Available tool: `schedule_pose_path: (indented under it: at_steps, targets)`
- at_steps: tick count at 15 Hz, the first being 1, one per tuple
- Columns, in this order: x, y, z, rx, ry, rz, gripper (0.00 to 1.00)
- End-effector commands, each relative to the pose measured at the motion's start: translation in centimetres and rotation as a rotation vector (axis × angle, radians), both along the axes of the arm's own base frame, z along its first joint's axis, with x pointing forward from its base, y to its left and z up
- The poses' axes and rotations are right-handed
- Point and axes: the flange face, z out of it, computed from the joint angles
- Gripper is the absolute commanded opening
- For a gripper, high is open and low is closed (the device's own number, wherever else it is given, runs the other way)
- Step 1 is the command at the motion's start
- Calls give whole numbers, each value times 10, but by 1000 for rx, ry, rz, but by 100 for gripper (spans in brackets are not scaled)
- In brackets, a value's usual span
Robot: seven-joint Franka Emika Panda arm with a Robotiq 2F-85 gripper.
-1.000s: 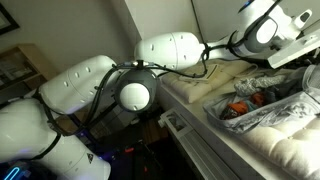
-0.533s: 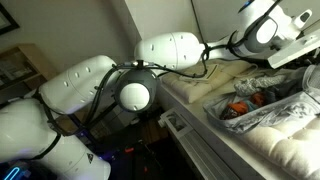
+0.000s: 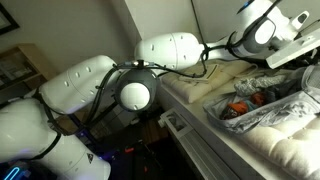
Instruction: Close the bag
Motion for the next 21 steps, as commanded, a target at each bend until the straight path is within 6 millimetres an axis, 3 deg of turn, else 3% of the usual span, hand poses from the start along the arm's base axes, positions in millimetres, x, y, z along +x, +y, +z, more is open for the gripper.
schedule_pose_path:
  at_steps: [1, 10, 15, 21]
  targets:
    - [-2, 9, -11, -41, 31, 27, 1]
    - [-3, 21, -13, -91, 34, 92, 1]
    - [1, 44, -7, -186, -99, 313, 1]
    - [-5, 76, -18, -226, -223, 596, 1]
